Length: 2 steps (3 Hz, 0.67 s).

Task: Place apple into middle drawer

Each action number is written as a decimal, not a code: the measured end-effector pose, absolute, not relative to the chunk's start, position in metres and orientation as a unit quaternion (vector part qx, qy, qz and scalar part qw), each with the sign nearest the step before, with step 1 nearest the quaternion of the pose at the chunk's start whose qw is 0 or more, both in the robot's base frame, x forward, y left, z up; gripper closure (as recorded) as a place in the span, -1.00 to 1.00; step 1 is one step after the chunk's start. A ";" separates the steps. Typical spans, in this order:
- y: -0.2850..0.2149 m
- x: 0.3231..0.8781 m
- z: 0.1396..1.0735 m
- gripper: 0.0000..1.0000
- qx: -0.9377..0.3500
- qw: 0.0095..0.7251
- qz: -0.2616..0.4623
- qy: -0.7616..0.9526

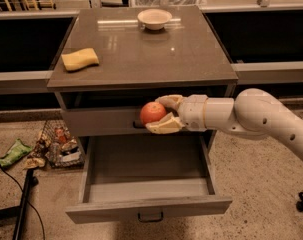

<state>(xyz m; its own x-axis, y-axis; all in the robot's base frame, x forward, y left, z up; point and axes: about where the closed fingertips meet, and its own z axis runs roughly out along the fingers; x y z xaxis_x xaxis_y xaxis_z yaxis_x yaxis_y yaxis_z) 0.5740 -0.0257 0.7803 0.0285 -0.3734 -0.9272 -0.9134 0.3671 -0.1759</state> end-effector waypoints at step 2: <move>-0.036 0.571 0.755 1.00 -0.488 0.514 0.250 0.659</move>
Offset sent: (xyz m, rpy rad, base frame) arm -0.0075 -0.0304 -0.0626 -0.0329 0.0221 -0.0992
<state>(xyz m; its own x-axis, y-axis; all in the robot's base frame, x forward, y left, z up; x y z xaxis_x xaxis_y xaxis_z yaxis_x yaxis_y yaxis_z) 0.5706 -0.0359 0.7546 0.0061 -0.3863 -0.9224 -0.9009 0.3981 -0.1727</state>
